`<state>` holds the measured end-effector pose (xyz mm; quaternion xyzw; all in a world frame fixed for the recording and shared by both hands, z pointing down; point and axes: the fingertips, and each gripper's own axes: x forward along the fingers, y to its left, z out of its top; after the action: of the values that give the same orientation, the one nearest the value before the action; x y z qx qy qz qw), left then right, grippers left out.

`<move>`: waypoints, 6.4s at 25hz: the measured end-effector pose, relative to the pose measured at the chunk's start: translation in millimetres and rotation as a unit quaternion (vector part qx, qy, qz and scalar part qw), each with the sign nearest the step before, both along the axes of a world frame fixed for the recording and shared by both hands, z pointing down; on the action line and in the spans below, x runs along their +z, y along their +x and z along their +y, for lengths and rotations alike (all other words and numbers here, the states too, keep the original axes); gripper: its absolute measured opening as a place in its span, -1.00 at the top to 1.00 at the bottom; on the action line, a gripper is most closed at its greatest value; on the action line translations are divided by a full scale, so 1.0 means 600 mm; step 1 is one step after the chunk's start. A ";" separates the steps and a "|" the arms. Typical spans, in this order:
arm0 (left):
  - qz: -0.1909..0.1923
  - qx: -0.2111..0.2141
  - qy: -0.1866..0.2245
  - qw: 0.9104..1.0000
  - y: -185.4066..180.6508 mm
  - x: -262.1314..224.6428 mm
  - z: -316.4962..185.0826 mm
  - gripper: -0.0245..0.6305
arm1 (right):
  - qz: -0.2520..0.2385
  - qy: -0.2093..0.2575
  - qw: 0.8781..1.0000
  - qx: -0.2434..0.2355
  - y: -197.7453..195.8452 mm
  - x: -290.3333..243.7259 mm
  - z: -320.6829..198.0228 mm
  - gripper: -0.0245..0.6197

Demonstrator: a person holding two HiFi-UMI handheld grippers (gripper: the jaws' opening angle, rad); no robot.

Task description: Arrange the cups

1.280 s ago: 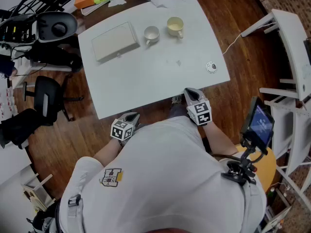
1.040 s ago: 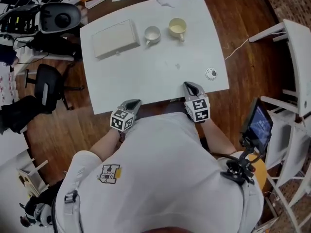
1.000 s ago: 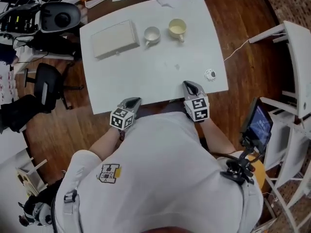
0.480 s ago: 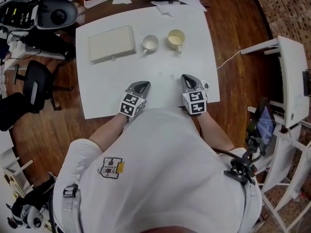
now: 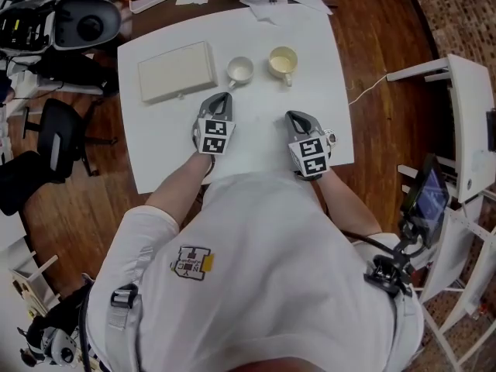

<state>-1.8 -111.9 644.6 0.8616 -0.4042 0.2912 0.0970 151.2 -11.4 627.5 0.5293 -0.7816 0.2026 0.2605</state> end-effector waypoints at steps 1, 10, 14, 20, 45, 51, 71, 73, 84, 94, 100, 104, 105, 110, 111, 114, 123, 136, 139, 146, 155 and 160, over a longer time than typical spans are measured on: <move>-0.001 0.002 0.002 1.000 0.003 0.001 -0.009 0.93 | 0.000 0.001 1.000 -0.003 -0.004 -0.001 -0.006 0.92; -0.009 0.060 0.020 0.998 0.040 0.002 -0.022 0.60 | -0.004 -0.002 1.000 -0.019 -0.023 -0.007 -0.042 0.92; -0.008 0.063 0.023 0.998 0.051 0.006 -0.036 0.60 | 0.001 -0.003 1.000 -0.024 -0.031 0.001 -0.058 0.92; -0.017 0.060 0.038 0.997 0.067 -0.001 -0.045 0.60 | 0.005 0.006 0.999 -0.045 -0.058 -0.002 -0.101 0.92; 0.078 0.059 0.018 0.995 0.064 -0.030 -0.037 0.80 | -0.012 0.020 0.998 -0.051 -0.102 -0.010 -0.183 0.89; 0.105 0.054 0.047 0.992 0.060 -0.079 -0.034 0.80 | -0.010 0.053 0.996 -0.067 -0.117 -0.057 -0.192 0.89; 0.131 -0.087 0.139 0.978 -0.254 -0.229 -0.096 0.80 | -0.025 0.150 0.973 -0.175 -0.432 -0.211 -0.278 0.91; 0.133 -0.098 0.137 0.977 -0.292 -0.224 -0.112 0.80 | -0.015 0.144 0.972 -0.182 -0.469 -0.206 -0.295 0.91; 0.154 -0.103 0.115 0.976 -0.355 -0.171 -0.184 0.80 | 0.023 0.108 0.981 -0.162 -0.534 -0.154 -0.368 0.92; 0.137 -0.088 0.103 0.981 -0.352 -0.130 -0.183 0.80 | 0.021 0.086 0.985 -0.150 -0.534 -0.116 -0.370 0.92; 0.128 -0.084 0.107 0.982 -0.341 -0.137 -0.171 0.80 | 0.017 0.091 0.984 -0.149 -0.523 -0.125 -0.358 0.92; 0.123 -0.082 0.104 0.983 -0.344 -0.127 -0.176 0.79 | 0.016 0.089 0.985 -0.150 -0.528 -0.115 -0.364 0.92; 0.121 -0.082 0.104 0.984 -0.346 -0.125 -0.179 0.79 | 0.016 0.089 0.985 -0.150 -0.531 -0.113 -0.367 0.92; 0.120 -0.078 0.106 0.984 -0.347 -0.127 -0.179 0.78 | 0.014 0.086 0.985 -0.150 -0.531 -0.112 -0.368 0.92; 0.120 -0.077 0.108 0.984 -0.346 -0.128 -0.179 0.78 | 0.013 0.087 0.985 -0.150 -0.531 -0.113 -0.368 0.92; 0.123 -0.076 0.110 0.983 -0.350 -0.127 -0.176 0.78 | 0.007 0.086 0.986 -0.145 -0.526 -0.114 -0.367 0.92; 0.127 -0.106 0.107 0.980 -0.403 -0.124 -0.130 0.77 | -0.013 0.096 0.988 -0.123 -0.473 -0.136 -0.318 0.92; 0.119 -0.043 0.012 0.992 -0.306 -0.066 0.140 0.78 | -0.011 0.054 0.986 -0.156 -0.358 -0.064 -0.048 0.92; 0.107 -0.015 -0.033 0.994 -0.278 -0.031 0.211 0.85 | -0.010 0.027 0.989 -0.144 -0.325 -0.030 0.016 0.92; 0.105 -0.034 -0.078 0.991 -0.266 -0.005 0.244 0.93 | -0.021 0.007 0.991 -0.131 -0.291 -0.003 0.084 0.92; 0.096 -0.024 -0.078 0.992 -0.257 -0.005 0.243 0.93 | -0.023 0.011 0.991 -0.133 -0.289 0.000 0.079 0.92; 0.089 -0.025 -0.078 0.993 -0.259 -0.004 0.243 0.93 | -0.025 0.014 0.990 -0.135 -0.293 -0.002 0.077 0.92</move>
<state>-157.3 34.1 642.1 0.8639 -0.3911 0.2412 0.2065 -24.7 35.0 626.6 0.4173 -0.8550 0.1677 0.2584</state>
